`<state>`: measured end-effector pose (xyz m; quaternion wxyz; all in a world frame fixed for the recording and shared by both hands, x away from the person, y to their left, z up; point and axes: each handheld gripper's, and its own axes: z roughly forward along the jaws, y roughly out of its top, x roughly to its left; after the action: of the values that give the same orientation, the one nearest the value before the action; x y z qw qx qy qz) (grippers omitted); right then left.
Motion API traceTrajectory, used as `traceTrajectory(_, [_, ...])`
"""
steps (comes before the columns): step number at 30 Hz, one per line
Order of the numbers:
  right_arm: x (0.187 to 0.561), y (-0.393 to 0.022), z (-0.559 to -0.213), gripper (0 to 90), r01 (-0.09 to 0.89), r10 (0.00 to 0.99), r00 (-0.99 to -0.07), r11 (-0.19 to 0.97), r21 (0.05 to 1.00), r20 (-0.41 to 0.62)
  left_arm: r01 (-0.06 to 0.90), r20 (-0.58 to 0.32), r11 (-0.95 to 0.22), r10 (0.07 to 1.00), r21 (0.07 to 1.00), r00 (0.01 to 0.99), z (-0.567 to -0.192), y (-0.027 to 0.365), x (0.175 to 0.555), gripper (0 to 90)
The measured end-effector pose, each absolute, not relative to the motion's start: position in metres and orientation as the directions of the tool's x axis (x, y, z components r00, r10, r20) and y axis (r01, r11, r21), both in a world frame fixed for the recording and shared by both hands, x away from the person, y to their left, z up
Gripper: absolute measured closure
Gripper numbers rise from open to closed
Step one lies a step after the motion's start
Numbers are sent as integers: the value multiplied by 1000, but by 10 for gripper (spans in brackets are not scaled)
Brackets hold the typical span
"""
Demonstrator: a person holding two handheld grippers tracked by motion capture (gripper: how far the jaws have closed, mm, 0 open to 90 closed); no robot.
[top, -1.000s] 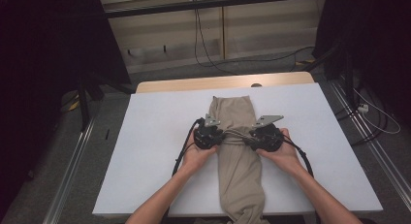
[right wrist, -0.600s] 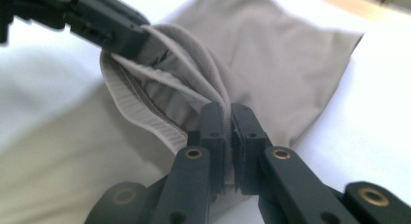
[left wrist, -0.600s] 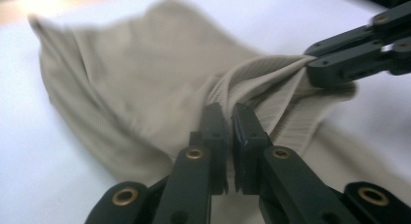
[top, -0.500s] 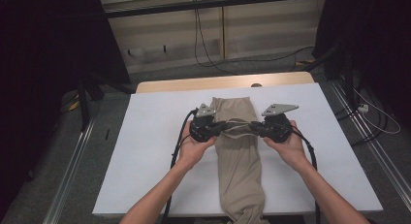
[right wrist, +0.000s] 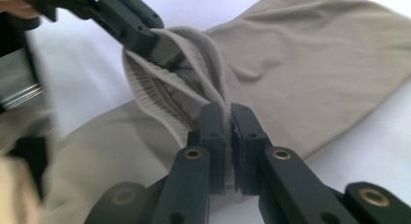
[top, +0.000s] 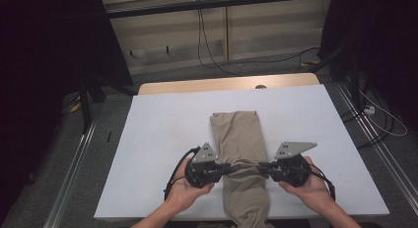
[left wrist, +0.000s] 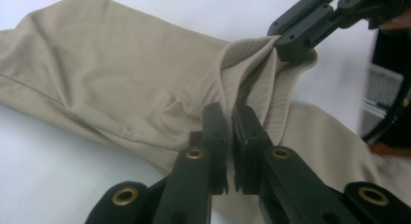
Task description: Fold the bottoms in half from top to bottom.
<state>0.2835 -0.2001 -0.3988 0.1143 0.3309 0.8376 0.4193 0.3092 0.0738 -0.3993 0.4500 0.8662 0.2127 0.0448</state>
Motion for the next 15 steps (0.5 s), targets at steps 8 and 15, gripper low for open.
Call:
traceTrajectory(8, [234,-189,-412,831,428,606,-794,494,757,54,273,-80,-571,340,774,937,-420,79,271,846])
traceTrajectory(15, [216,-190,-423,792,443,595,-802,530,723,56,292,-103,-601,328,744,939,-426,78,254,835])
